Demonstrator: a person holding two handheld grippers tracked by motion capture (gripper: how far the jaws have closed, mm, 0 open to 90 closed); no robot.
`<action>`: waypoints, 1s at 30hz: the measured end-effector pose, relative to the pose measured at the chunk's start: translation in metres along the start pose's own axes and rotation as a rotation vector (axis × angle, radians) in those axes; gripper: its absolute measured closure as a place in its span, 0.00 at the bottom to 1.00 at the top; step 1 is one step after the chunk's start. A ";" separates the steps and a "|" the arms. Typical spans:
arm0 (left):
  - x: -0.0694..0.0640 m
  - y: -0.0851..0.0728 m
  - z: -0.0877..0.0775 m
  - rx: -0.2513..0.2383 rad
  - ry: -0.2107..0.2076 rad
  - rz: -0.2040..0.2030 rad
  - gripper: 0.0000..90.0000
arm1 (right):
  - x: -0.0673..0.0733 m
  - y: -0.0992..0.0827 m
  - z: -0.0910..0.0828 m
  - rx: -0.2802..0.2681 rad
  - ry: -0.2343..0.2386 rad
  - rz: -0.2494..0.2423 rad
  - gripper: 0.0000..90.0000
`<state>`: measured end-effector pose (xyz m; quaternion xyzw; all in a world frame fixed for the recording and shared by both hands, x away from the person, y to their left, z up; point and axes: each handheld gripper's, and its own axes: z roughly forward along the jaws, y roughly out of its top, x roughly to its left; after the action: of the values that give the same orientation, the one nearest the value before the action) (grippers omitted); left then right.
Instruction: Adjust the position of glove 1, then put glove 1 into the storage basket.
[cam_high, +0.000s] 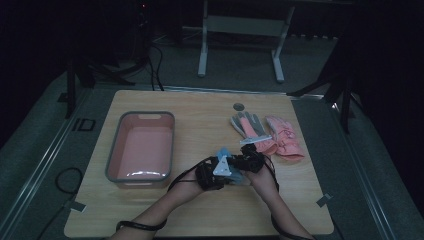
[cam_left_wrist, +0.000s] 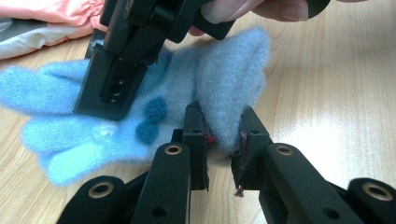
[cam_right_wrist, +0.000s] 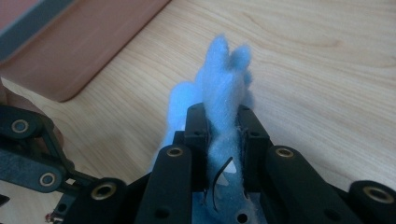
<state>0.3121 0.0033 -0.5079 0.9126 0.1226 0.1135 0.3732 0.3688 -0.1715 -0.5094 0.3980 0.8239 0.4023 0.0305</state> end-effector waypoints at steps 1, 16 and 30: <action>0.001 0.001 -0.002 0.003 0.001 0.003 0.87 | 0.001 0.002 -0.001 -0.002 0.002 0.000 0.87; 0.013 0.011 -0.034 0.022 0.026 -0.004 0.87 | 0.016 0.032 -0.008 -0.031 0.025 -0.016 0.87; 0.026 0.007 -0.068 0.038 0.068 -0.022 0.87 | 0.040 0.065 0.000 -0.038 0.049 -0.067 0.87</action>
<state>0.3172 0.0502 -0.4526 0.9137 0.1473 0.1378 0.3528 0.3825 -0.1208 -0.4544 0.3593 0.8296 0.4261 0.0312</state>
